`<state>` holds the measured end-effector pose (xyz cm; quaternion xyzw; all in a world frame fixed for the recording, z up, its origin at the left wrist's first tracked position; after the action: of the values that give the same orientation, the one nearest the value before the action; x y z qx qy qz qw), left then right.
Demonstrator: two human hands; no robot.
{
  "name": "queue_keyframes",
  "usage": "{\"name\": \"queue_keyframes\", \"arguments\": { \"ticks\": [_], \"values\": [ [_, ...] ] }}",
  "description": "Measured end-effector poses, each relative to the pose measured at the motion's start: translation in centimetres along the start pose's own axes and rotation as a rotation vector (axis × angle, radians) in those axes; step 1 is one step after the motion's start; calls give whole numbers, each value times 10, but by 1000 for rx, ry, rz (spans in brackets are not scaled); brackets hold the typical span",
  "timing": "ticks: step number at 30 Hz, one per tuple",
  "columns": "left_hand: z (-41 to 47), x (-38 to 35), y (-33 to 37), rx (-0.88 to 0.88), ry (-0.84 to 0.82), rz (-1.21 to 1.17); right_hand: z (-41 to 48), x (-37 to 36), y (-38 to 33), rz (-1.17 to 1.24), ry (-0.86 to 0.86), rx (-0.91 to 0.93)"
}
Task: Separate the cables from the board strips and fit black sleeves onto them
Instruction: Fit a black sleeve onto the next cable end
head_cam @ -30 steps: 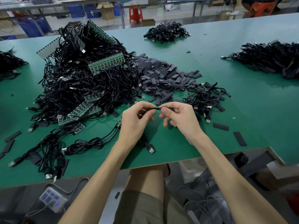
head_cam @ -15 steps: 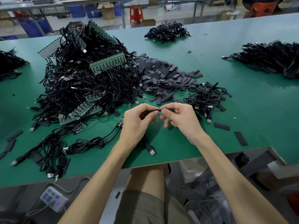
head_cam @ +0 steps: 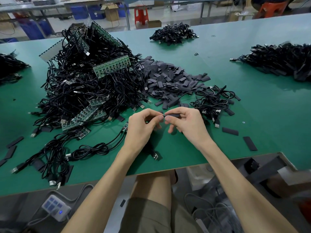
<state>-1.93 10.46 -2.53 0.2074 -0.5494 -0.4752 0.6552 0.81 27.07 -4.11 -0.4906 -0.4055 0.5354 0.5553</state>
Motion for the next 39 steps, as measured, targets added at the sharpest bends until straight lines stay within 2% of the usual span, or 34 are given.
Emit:
{"name": "queue_keyframes", "arguments": {
  "ticks": [27, 32, 39],
  "values": [
    [-2, -2, 5, -29, -5, 13, 1, 1, -1, 56, 39, -7],
    [0, -1, 4, -1, -9, 4, 0, 16, -6, 127, 200, 51],
    [0, -9, 9, -67, -93, 284, -2, 27, -10, 271, 319, 108]
  ]
}}
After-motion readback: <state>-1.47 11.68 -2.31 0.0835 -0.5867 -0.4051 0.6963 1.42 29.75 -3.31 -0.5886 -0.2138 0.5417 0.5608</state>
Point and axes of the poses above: each hand's wrist, its own z-axis towards the middle knuckle, its own x-axis out of the back of the hand, y = z × x, the point moved 8 cm from there along z, towards the middle knuckle, and after that the axes turned 11 degrees about z, right-handed, at the moved point
